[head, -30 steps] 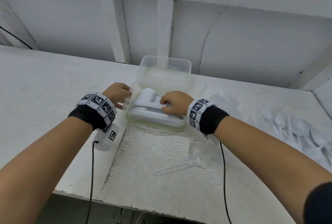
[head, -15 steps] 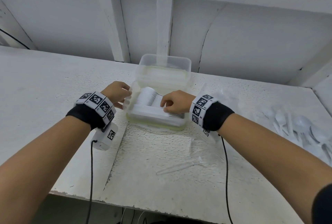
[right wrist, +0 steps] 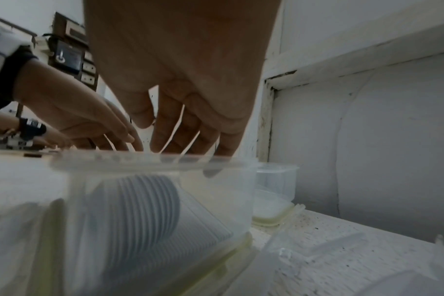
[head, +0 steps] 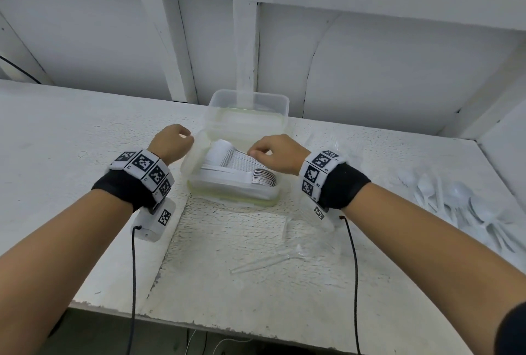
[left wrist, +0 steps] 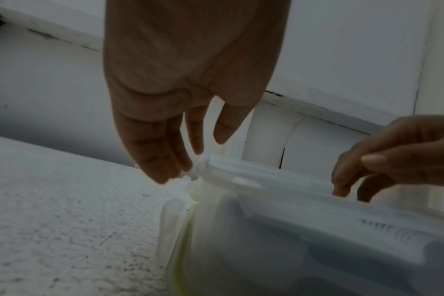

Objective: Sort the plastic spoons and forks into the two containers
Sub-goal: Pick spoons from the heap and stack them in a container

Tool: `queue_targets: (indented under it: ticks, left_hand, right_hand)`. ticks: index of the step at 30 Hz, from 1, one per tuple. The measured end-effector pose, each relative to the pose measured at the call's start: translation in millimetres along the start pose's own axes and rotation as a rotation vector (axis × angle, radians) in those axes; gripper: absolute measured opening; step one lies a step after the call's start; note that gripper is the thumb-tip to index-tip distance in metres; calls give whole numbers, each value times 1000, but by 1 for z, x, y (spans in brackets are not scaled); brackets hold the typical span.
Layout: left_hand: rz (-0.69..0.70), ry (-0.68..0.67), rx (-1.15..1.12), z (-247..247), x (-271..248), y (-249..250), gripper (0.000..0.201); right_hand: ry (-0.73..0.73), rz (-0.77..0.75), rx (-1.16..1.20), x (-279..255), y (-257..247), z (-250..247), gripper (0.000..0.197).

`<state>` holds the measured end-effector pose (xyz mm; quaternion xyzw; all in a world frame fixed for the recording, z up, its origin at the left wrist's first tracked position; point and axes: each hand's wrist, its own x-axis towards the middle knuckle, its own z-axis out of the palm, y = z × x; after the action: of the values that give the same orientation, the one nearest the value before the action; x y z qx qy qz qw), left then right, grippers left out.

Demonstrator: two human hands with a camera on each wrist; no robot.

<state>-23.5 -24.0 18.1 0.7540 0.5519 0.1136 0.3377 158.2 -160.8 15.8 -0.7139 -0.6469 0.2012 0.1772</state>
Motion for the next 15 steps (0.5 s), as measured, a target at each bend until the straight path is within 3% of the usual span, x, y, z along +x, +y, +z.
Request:
queue_targets:
  ticks: [4, 8, 11, 15]
  left_hand:
    - [165, 182, -62, 8, -25, 29, 32]
    - [392, 193, -128, 37, -65, 83, 26]
    - [548, 69, -158, 79, -97, 126, 21]
    - [679, -262, -87, 150, -133, 166, 22]
  right_hand:
    - [166, 9, 123, -38, 15, -24, 26]
    - [256, 81, 178, -98, 49, -46, 24]
    - [271, 200, 161, -150, 84, -53, 23]
    - [360, 379, 91, -218, 135, -57, 21]
